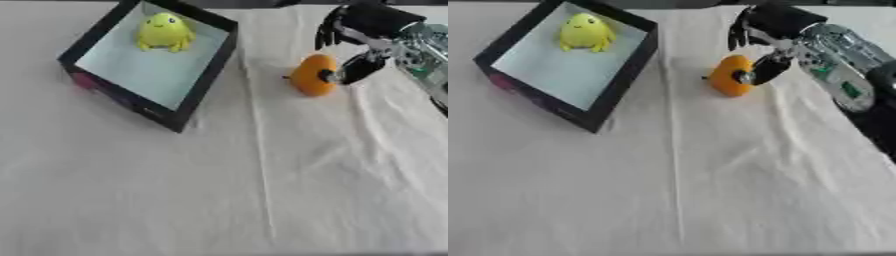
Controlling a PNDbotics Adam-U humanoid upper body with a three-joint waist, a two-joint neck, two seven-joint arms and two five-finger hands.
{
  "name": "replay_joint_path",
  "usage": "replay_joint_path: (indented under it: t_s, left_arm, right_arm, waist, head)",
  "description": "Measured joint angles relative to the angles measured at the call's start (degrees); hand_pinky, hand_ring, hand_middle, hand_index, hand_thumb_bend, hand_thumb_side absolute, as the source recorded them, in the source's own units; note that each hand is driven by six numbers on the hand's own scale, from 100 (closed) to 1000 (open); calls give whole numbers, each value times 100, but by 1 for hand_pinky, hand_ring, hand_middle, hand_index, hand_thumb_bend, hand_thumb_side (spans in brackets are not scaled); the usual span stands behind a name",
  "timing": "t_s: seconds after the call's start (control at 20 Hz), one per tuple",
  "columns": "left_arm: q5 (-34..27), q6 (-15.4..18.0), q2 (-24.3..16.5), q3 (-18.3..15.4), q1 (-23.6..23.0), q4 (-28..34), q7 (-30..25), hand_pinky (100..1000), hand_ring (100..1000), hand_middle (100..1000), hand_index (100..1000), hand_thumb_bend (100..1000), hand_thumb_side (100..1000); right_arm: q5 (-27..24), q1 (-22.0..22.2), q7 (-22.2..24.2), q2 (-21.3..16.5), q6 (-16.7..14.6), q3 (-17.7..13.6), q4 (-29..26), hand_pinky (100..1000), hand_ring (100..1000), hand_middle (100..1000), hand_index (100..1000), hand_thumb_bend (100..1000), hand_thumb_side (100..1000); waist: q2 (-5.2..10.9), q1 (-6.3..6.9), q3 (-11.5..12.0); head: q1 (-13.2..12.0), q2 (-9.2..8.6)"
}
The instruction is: Pick up objects on the table and place them in the box.
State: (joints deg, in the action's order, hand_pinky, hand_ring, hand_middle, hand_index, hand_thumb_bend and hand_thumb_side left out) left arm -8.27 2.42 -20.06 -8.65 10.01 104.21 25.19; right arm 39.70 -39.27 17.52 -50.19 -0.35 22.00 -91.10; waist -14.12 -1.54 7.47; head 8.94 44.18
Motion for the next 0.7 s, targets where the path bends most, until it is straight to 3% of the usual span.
replay_joint_path:
  t_s: [0.1, 0.15, 0.2, 0.35, 0.5, 0.7]
  left_arm:
    - [0, -2, 0, 0, 0, 0, -3, 807, 584, 777, 782, 450, 646]
    - [0, -3, 0, 1, 0, 0, -7, 808, 584, 777, 782, 451, 645]
    - [0, -4, 0, 1, 0, 0, -10, 808, 584, 777, 782, 452, 645]
    - [0, -10, 0, 1, 0, 0, -18, 808, 584, 777, 782, 454, 643]
    - [0, -12, 1, 1, 0, 0, -24, 808, 584, 777, 782, 455, 641]
    - [0, -19, 23, 1, -1, -1, -46, 808, 584, 776, 782, 455, 641]
  right_arm:
    - [-51, 0, -38, -15, 56, -87, -110, 743, 640, 596, 695, 431, 318]
    - [-64, 5, -20, -16, 84, -119, -145, 791, 732, 698, 806, 440, 430]
    - [-64, 20, 17, -18, 106, -136, -161, 820, 780, 749, 852, 440, 437]
    - [-18, 100, 218, -43, 29, -92, -70, 899, 882, 821, 925, 413, 186]
    - [3, 97, 487, -48, -201, 13, 266, 904, 885, 822, 936, 481, 348]
    - [-16, -54, 856, 32, -548, 30, 818, 911, 894, 829, 941, 515, 373]
  waist:
    - [0, -2, -3]
    - [0, -2, -3]
    - [0, -2, -2]
    - [0, -2, 4]
    - [0, -2, 6]
    - [0, 14, 6]
  head:
    - [0, 0]
    - [0, 0]
    - [0, 0]
    - [0, 0]
    - [5, 0]
    - [6, 0]
